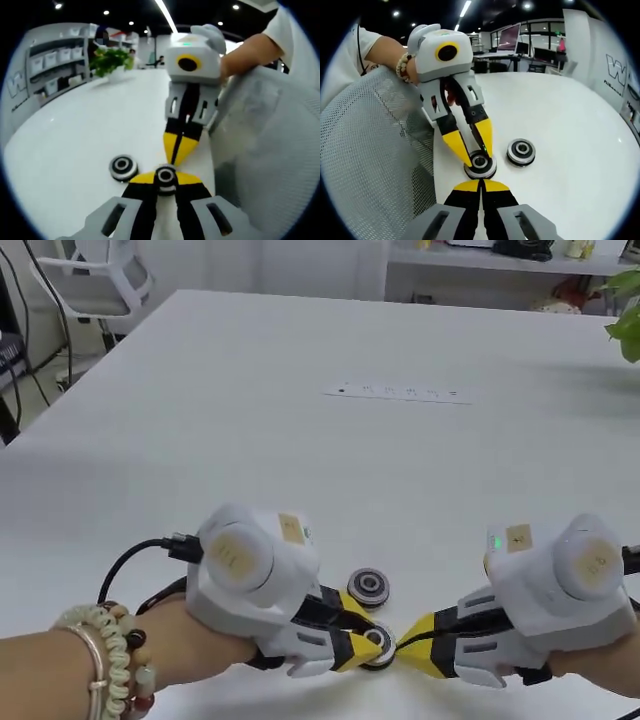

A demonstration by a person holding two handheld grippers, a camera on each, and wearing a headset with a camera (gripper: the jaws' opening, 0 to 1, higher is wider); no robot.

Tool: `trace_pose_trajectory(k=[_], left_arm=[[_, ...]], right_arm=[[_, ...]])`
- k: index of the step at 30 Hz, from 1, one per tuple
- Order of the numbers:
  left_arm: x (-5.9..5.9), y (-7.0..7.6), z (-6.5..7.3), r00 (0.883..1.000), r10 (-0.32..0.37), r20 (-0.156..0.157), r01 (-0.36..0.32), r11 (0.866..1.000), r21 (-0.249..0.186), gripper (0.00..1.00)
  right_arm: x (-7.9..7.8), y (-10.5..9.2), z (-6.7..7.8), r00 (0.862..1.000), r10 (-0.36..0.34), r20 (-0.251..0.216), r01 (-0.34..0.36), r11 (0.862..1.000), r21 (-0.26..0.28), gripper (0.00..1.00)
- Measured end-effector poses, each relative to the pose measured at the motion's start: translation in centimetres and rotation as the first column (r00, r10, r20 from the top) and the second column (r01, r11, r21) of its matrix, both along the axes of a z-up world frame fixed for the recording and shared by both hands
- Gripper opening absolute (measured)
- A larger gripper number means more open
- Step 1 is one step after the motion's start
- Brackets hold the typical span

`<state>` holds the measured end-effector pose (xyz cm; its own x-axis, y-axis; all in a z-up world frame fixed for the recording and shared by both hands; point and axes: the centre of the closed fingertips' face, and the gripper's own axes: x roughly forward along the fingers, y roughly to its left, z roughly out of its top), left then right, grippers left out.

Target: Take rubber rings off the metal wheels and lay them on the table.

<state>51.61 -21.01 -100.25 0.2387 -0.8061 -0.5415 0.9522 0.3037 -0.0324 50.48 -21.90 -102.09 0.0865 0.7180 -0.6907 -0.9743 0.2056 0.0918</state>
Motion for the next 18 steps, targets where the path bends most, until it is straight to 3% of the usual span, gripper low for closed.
trace_pose_trajectory(k=[4,6,10,12,14,16,18], left_arm=[[0.0,0.0,0.0,1.000,-0.001,0.000,0.001,1.000,0.000,0.14],[0.0,0.0,0.0,1.000,-0.002,0.001,0.002,1.000,0.000,0.14],[0.0,0.0,0.0,1.000,-0.002,0.000,0.002,1.000,-0.003,0.14],[0.0,0.0,0.0,1.000,-0.002,0.000,0.002,1.000,-0.003,0.14],[0.0,0.0,0.0,1.000,-0.002,0.000,0.002,1.000,-0.003,0.14],[0.0,0.0,0.0,1.000,-0.002,0.001,0.002,1.000,-0.002,0.14],[0.0,0.0,0.0,1.000,-0.002,0.000,0.002,1.000,-0.003,0.14]], right_arm=[[0.2,-0.1,0.1,0.999,-0.024,-0.023,0.024,1.000,0.012,0.01],[0.2,0.0,0.3,0.999,-0.031,-0.028,0.032,0.999,0.026,0.13],[0.2,1.1,0.5,1.000,-0.014,0.003,0.013,0.998,0.068,0.20],[0.1,1.6,0.1,1.000,-0.011,0.010,0.011,0.998,0.064,0.24],[0.7,1.4,0.0,0.998,-0.003,0.060,0.001,0.999,0.039,0.23],[0.6,1.3,0.1,1.000,-0.009,0.022,0.008,0.999,0.052,0.22],[0.4,1.2,0.1,1.000,0.002,0.027,-0.003,0.999,0.046,0.20]])
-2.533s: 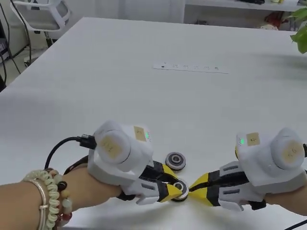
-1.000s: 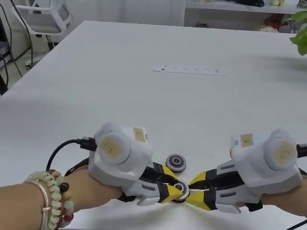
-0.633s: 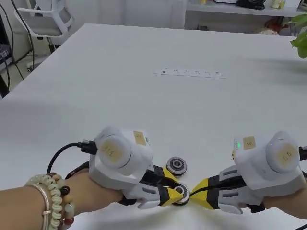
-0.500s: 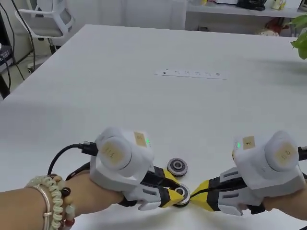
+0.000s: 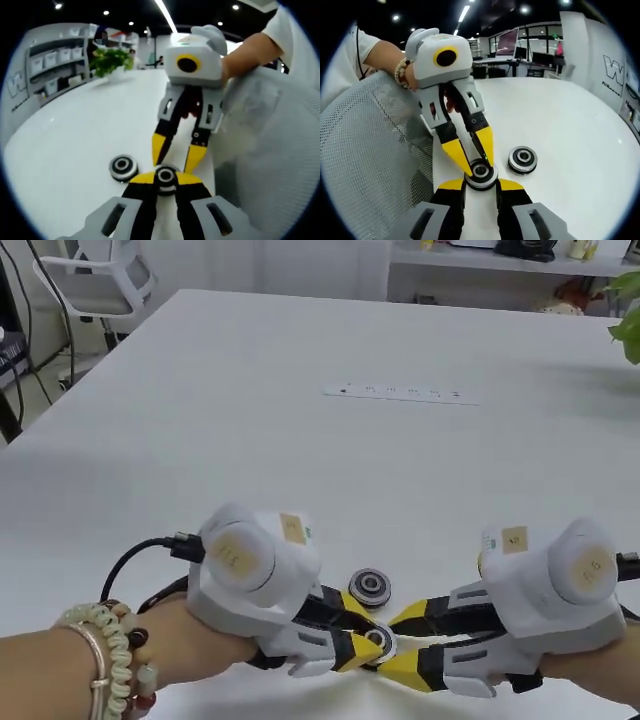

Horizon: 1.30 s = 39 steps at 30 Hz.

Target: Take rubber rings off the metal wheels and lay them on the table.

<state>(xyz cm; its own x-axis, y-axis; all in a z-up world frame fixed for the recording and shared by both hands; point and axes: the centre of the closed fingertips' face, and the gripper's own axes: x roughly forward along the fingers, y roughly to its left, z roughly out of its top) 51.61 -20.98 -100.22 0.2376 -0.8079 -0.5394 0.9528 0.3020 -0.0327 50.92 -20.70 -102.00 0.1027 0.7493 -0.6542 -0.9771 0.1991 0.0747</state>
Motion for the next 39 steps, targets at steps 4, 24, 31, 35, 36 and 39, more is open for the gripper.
trace_pose_trajectory(k=[4,24,31,35,36,39], left_arm=[[0.0,0.1,0.0,1.000,0.000,0.000,0.000,1.000,0.000,0.14],[-0.1,0.0,0.0,1.000,0.003,-0.003,-0.003,1.000,-0.005,0.14],[-0.1,0.0,0.0,1.000,0.003,-0.002,-0.003,1.000,-0.004,0.14],[-0.1,0.0,0.0,1.000,0.003,-0.002,-0.003,1.000,-0.004,0.14],[-0.1,0.0,0.0,1.000,0.003,-0.002,-0.003,1.000,-0.004,0.14],[0.0,0.0,0.0,1.000,0.006,-0.002,-0.006,1.000,-0.005,0.14]], right_arm=[[0.0,-0.6,-0.2,1.000,0.015,0.009,-0.015,0.999,-0.028,0.09],[-0.2,0.2,0.3,1.000,-0.007,0.019,0.007,1.000,0.006,0.22],[-0.3,-0.2,0.3,1.000,0.014,0.019,-0.014,1.000,-0.012,0.18],[-0.3,-0.7,0.1,1.000,0.022,0.019,-0.022,0.999,-0.030,0.14],[-0.3,-0.8,0.1,1.000,0.022,0.017,-0.022,0.999,-0.032,0.11],[-0.3,-0.9,0.1,1.000,0.021,0.014,-0.020,0.999,-0.035,0.06]])
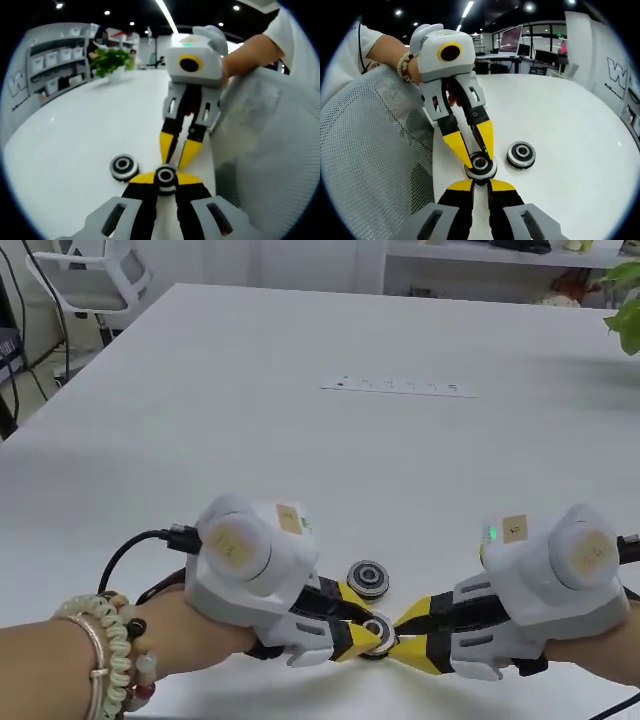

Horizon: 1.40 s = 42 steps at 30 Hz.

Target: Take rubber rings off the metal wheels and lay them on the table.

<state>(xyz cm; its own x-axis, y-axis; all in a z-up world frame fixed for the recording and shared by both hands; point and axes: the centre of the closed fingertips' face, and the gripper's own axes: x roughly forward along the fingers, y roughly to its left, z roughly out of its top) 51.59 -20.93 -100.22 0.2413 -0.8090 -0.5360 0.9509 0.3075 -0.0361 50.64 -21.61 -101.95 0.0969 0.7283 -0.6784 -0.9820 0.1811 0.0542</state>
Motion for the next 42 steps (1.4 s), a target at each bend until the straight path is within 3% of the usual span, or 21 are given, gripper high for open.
trace_pose_trajectory(k=[7,9,14,20,23,24,28,29,30,33,38,42], left_arm=[[0.1,0.1,0.0,1.000,0.003,0.000,-0.003,1.000,0.001,0.14],[0.1,0.1,0.0,1.000,0.004,-0.001,-0.004,1.000,0.000,0.14],[0.1,0.1,0.0,1.000,0.003,-0.001,-0.003,1.000,0.001,0.14],[0.2,0.1,0.0,1.000,0.010,-0.003,-0.010,1.000,-0.001,0.13],[0.2,0.1,0.0,1.000,0.011,-0.003,-0.011,1.000,-0.001,0.13],[0.2,0.1,0.0,1.000,0.011,-0.004,-0.011,1.000,-0.001,0.13],[0.2,0.1,0.0,1.000,0.012,-0.003,-0.012,1.000,0.000,0.13],[0.2,0.1,0.0,1.000,0.012,-0.003,-0.012,1.000,0.000,0.13],[0.2,0.1,0.0,1.000,0.012,-0.003,-0.012,1.000,0.000,0.13],[0.2,0.1,0.0,1.000,0.009,-0.001,-0.009,1.000,0.003,0.13],[0.2,0.1,0.0,1.000,-0.003,0.019,0.002,1.000,0.026,0.13],[0.2,0.1,0.0,1.000,-0.007,0.026,0.006,0.999,0.033,0.13]], right_arm=[[0.2,-0.1,0.1,0.999,-0.026,-0.018,0.026,1.000,-0.004,0.00],[0.4,-0.3,-0.2,0.998,-0.051,-0.039,0.051,0.999,-0.005,0.00],[0.5,-0.2,-0.4,0.998,-0.058,-0.039,0.057,0.998,-0.016,0.00],[1.3,-0.5,-0.2,0.985,-0.150,-0.085,0.147,0.989,-0.032,0.00],[1.4,-0.5,0.0,0.963,-0.219,-0.155,0.218,0.976,-0.025,0.00],[1.5,-0.5,0.1,0.950,-0.251,-0.188,0.251,0.968,-0.025,0.00],[1.7,-0.3,0.6,0.933,-0.279,-0.228,0.288,0.958,0.006,0.00],[1.6,-0.4,0.6,0.917,-0.302,-0.259,0.312,0.950,-0.003,0.00],[1.7,-0.3,0.6,0.914,-0.305,-0.268,0.317,0.948,0.003,0.00],[1.7,-0.2,0.9,0.883,-0.338,-0.327,0.362,0.932,0.014,0.00],[1.6,0.0,1.1,0.857,-0.361,-0.366,0.396,0.918,0.020,0.00],[1.3,0.2,1.4,0.856,-0.360,-0.372,0.397,0.917,0.028,0.00]])
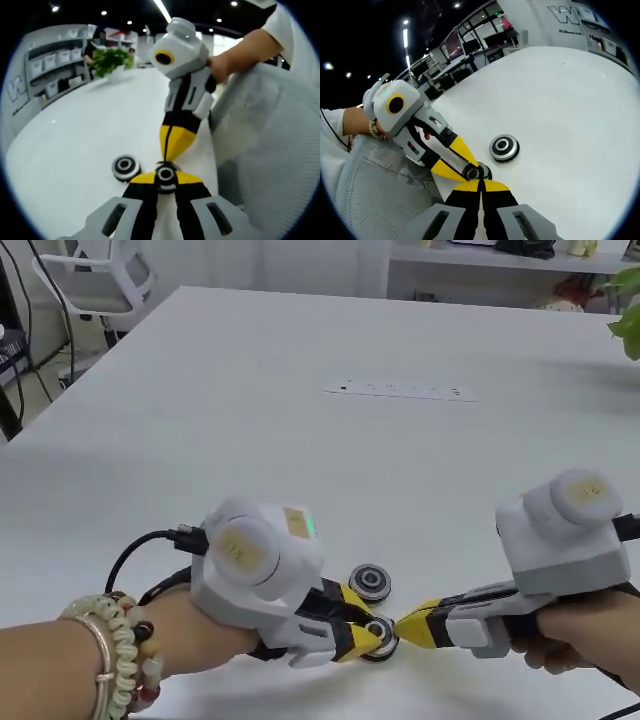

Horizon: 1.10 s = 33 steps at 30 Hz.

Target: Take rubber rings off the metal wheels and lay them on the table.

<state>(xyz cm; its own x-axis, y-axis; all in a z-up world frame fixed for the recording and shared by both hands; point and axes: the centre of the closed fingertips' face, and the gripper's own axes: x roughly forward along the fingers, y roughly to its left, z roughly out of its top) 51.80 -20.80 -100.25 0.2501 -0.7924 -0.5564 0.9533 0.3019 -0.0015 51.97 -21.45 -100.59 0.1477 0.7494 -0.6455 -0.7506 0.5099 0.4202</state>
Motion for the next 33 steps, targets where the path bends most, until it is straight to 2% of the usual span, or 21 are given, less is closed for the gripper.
trace_pose_trajectory(k=[18,20,21,22,23,24,25,28,31,33], left_arm=[[0.0,0.0,0.0,1.000,-0.005,0.006,0.005,1.000,0.004,0.13],[0.0,0.0,0.0,1.000,-0.002,0.003,0.002,1.000,0.004,0.13],[0.0,-0.1,0.0,1.000,-0.002,0.007,0.002,1.000,0.006,0.13],[0.0,-0.1,0.0,1.000,-0.003,0.008,0.003,1.000,0.006,0.13],[0.0,0.0,0.0,1.000,0.001,0.007,-0.001,1.000,0.005,0.13],[0.0,0.0,0.1,1.000,0.002,0.006,-0.002,1.000,0.003,0.13],[0.0,0.0,0.1,1.000,0.001,0.006,-0.001,1.000,0.002,0.13],[0.0,0.0,0.1,1.000,0.005,0.004,-0.005,1.000,-0.002,0.13],[-0.1,0.0,0.1,1.000,0.009,-0.004,-0.009,1.000,-0.013,0.14],[0.0,0.0,0.2,0.999,0.024,-0.027,-0.024,0.999,-0.022,0.14]], right_arm=[[-0.5,0.6,1.0,0.999,-0.012,-0.033,0.014,0.999,0.053,0.00],[-0.6,0.9,1.3,0.999,-0.008,-0.038,0.011,0.997,0.071,0.00],[-0.8,1.6,2.0,0.999,0.001,-0.037,0.003,0.994,0.113,0.00],[-1.0,2.5,3.3,0.999,0.009,-0.053,0.002,0.981,0.195,0.00],[-0.5,2.1,3.2,0.997,-0.035,-0.069,0.046,0.987,0.152,0.00],[-0.4,1.9,2.7,1.000,0.009,-0.005,-0.008,0.993,0.117,0.00],[-0.3,1.7,2.3,1.000,0.009,0.008,-0.010,0.994,0.112,0.00],[0.3,0.9,2.0,1.000,-0.026,-0.004,0.026,0.995,0.093,0.00],[0.9,0.0,1.3,0.999,-0.044,-0.011,0.044,0.998,0.049,0.00],[0.7,-0.1,0.9,0.999,-0.039,-0.009,0.040,0.999,0.030,0.00]])
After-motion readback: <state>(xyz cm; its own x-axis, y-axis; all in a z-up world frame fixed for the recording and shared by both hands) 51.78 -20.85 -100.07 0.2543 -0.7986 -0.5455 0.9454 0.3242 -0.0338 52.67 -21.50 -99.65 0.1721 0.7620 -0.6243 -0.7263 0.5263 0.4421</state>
